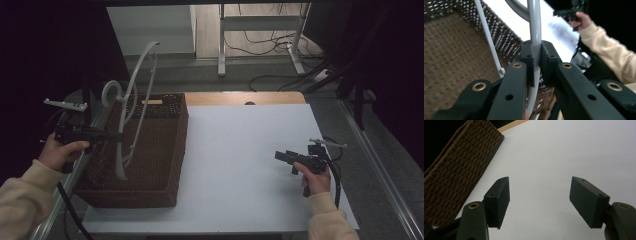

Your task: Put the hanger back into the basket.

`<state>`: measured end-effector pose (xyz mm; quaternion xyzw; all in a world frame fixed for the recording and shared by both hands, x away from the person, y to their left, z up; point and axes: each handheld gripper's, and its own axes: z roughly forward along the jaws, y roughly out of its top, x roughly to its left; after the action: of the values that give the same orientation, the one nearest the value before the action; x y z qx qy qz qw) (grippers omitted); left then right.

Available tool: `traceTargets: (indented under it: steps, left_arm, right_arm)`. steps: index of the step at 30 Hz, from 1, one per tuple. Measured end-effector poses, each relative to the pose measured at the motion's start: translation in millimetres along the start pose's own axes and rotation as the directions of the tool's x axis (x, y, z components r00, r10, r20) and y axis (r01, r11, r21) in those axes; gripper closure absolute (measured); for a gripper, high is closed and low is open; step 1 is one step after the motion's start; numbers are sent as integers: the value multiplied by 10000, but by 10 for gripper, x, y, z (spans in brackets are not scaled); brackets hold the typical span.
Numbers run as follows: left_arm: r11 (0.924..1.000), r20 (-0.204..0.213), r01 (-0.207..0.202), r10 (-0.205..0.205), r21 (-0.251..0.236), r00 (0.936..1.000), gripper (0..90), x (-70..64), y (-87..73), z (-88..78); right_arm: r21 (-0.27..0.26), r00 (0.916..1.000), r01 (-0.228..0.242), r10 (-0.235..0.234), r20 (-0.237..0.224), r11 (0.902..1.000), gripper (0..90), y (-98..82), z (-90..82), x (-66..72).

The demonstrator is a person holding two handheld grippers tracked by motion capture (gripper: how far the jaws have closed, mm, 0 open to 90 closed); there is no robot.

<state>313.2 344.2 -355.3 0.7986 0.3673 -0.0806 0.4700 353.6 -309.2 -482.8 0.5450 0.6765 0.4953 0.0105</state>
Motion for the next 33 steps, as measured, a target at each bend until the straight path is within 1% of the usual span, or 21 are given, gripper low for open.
traceTargets:
  steps: [4,7,8,10,13,17,21,25,26,28,31,32,33]
  left_arm:
    - [9985,-137,-202,209,504,9997,822,50,-20,15]
    - [9966,-249,-267,287,783,9993,823,93,-29,16]
    - [9958,-281,-232,257,890,9993,823,109,-38,18]
    - [9921,-328,-435,476,1178,9983,823,137,-54,21]
    - [9876,-379,-549,611,1470,9974,823,173,-82,37]
    - [9838,-504,-436,531,1737,9973,822,243,-125,57]
    - [9732,-553,-539,678,2235,9962,822,314,-209,103]
    - [9690,-664,-306,483,2451,9966,822,374,-269,155]
    - [9662,-718,-246,444,2566,9964,822,398,-291,171]
    - [9651,-666,-174,360,2613,9971,822,424,-315,190]
    - [9571,-526,-259,429,2884,9977,822,453,-359,228]
    - [9543,-581,-284,478,2976,9972,822,463,-372,242]
    - [9542,-634,-214,422,2983,9971,822,467,-381,252]
  right_arm:
    - [20,10000,27,-27,45,10000,327,-2,4,-11]
    - [8,10000,2,-2,50,10000,327,-3,6,-13]
    - [12,10000,-11,11,44,10000,327,-2,6,-12]
    - [35,10000,17,-18,51,10000,327,-3,6,-14]
    - [41,10000,1,-2,55,10000,327,-6,9,-18]
    - [65,10000,-63,63,51,10000,327,-6,10,-17]
    - [49,10000,-30,29,70,10000,327,-6,11,-25]
    - [65,9999,-82,81,81,9999,327,-10,22,-27]
    - [64,9999,-91,90,74,9999,327,-10,23,-27]
    - [72,10000,-77,76,56,9999,327,-9,24,-27]
    - [76,9999,-105,105,56,9999,327,-9,23,-32]
    - [81,9999,-113,112,55,9999,328,-9,24,-34]
    - [82,9999,-130,130,52,9999,328,-9,25,-37]
